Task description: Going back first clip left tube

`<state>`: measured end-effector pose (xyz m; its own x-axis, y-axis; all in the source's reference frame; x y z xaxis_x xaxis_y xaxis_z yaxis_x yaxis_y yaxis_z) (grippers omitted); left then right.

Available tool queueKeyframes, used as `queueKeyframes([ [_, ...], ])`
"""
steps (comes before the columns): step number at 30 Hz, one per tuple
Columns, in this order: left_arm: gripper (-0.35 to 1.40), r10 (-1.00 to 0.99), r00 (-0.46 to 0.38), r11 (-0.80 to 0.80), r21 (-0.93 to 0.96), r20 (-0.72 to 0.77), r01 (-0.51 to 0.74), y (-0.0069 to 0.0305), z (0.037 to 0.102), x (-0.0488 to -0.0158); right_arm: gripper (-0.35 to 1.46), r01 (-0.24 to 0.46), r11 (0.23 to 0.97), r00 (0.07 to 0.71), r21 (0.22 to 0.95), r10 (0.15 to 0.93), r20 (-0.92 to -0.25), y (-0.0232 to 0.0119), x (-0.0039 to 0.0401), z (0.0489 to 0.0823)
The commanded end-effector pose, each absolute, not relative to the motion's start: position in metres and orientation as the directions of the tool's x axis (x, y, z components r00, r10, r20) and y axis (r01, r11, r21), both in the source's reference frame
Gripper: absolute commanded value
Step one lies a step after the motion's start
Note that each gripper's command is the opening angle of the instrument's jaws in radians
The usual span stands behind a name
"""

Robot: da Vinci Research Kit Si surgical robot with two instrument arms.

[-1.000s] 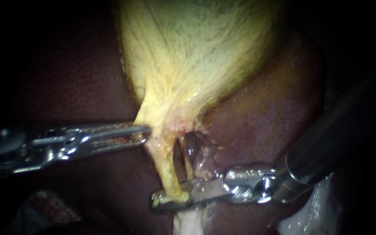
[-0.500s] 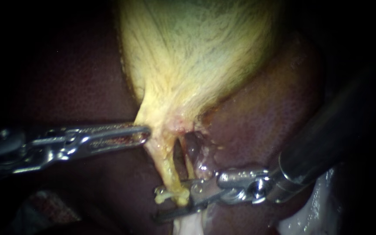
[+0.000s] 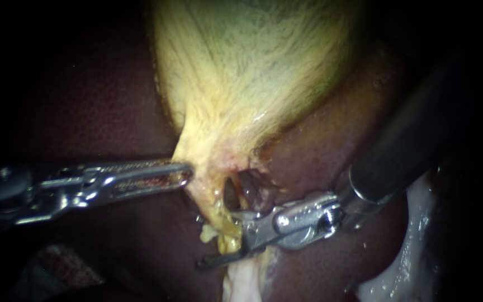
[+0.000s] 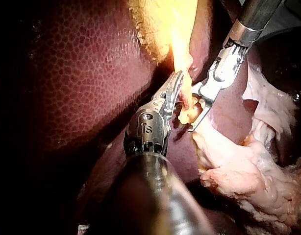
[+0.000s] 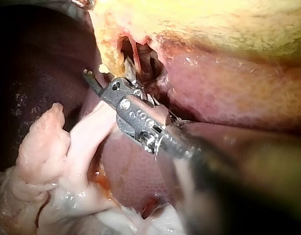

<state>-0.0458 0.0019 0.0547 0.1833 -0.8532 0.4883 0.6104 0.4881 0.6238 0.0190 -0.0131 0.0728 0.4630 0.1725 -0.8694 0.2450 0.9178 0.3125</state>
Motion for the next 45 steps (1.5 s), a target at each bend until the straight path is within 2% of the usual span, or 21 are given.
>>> queueKeyframes([
  [1, -0.13, -0.853, 0.183, 0.488, 0.624, 0.488, 0.611, 0.0019, 0.0547, -0.0458, 0.6, 0.251, 0.919, 0.462, 0.303, 0.162, -0.872, -0.0131, 0.0189, 0.0729],
  [4, -0.13, -0.853, 0.183, 0.488, 0.624, 0.488, 0.611, 0.0019, 0.0547, -0.0458, 0.6, 0.262, 0.923, 0.456, 0.283, 0.14, -0.879, -0.0131, 0.0187, 0.0729],
  [10, -0.13, -0.853, 0.184, 0.489, 0.624, 0.488, 0.61, 0.0019, 0.0547, -0.0456, 0.6, 0.261, 0.922, 0.455, 0.285, 0.143, -0.879, -0.0126, 0.0178, 0.0725],
  [19, -0.13, -0.853, 0.185, 0.49, 0.625, 0.489, 0.608, 0.0019, 0.0547, -0.0454, 0.6, 0.238, 0.927, 0.457, 0.29, 0.156, -0.876, -0.0109, 0.0136, 0.0699],
  [23, -0.13, -0.853, 0.185, 0.49, 0.625, 0.489, 0.608, 0.0019, 0.0548, -0.0453, 0.6, 0.196, 0.943, 0.465, 0.267, 0.151, -0.873, -0.0101, 0.0109, 0.068],
  [33, -0.11, -0.852, 0.186, 0.491, 0.625, 0.489, 0.607, 0.0022, 0.0554, -0.0452, 0.6, 0.177, 0.962, 0.471, 0.208, 0.103, -0.876, -0.0065, 0.0053, 0.0632],
  [38, -0.11, -0.852, 0.186, 0.491, 0.625, 0.489, 0.606, 0.0024, 0.0557, -0.0451, 0.6, 0.173, 0.971, 0.476, 0.167, 0.066, -0.877, -0.0052, 0.0041, 0.0617],
  [45, -0.11, -0.851, 0.186, 0.492, 0.623, 0.491, 0.608, 0.0025, 0.0569, -0.0454, 0.6, 0.204, 0.969, 0.464, 0.139, 0.029, -0.885, -0.0055, 0.0039, 0.0608],
])
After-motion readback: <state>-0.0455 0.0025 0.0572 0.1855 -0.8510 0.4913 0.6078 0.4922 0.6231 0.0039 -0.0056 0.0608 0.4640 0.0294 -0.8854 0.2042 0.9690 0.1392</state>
